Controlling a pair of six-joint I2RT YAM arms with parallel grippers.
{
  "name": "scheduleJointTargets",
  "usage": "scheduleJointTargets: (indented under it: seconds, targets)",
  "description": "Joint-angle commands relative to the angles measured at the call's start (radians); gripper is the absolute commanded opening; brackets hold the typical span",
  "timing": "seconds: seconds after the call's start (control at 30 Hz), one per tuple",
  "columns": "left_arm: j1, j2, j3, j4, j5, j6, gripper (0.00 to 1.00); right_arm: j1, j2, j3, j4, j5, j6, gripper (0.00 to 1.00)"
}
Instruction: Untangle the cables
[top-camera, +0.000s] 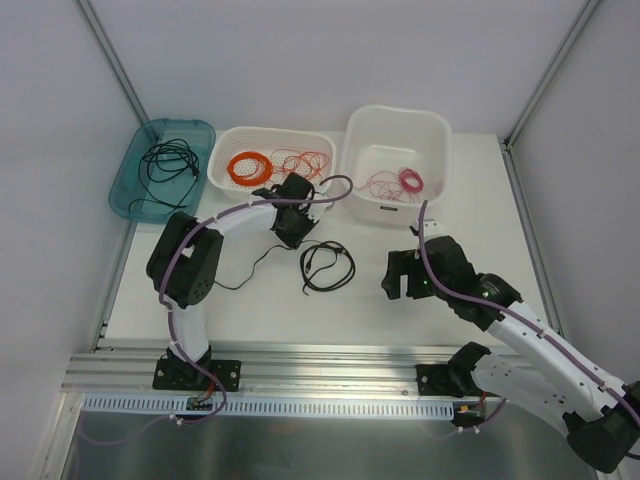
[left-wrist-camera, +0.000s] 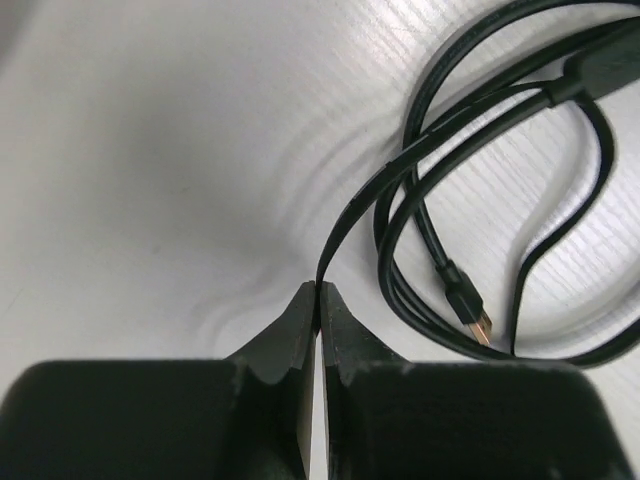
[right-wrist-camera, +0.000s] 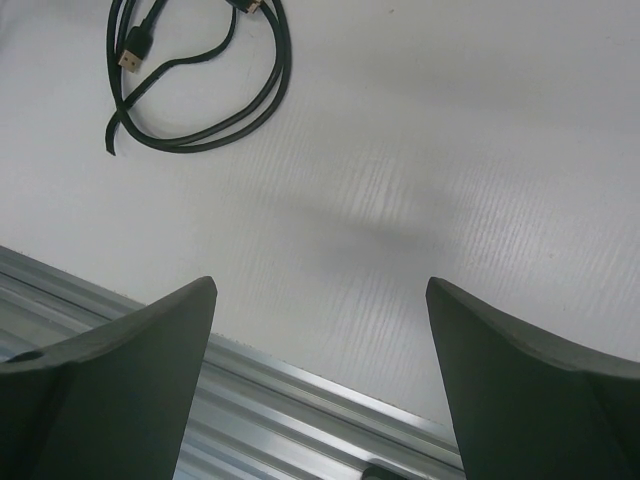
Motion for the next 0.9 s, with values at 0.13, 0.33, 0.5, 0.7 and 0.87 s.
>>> scheduleJointTargets:
  seconds: [0.13,0.33,0.5,0.7,0.87]
  targets:
    - [-0.014,-0.306,-0.006,-0.008,-0.111,-0.112,0.00,0.002,-0.054,0.012,-0.018,0.022,0.017,0.91]
    - [-0.012,-0.538,0.038,-0.011,-0.178,-0.175,0.00,0.002,-0.081,0.015,-0.033,0.029,0.020,0.91]
    - [-0.012,-0.668,0.145,-0.069,-0.239,-0.192,0.00,0.002,-0.098,0.015,-0.040,0.031,0.020,0.91]
    - [0.012,-0.717,0.256,-0.122,-0.322,-0.198,0.00,0.003,-0.103,0.009,-0.041,0.029,0.021,0.91]
    - [0.106,-0.733,0.172,-0.128,-0.346,-0.317,0.00,0.003,-0.101,0.006,-0.038,0.028,0.020,0.91]
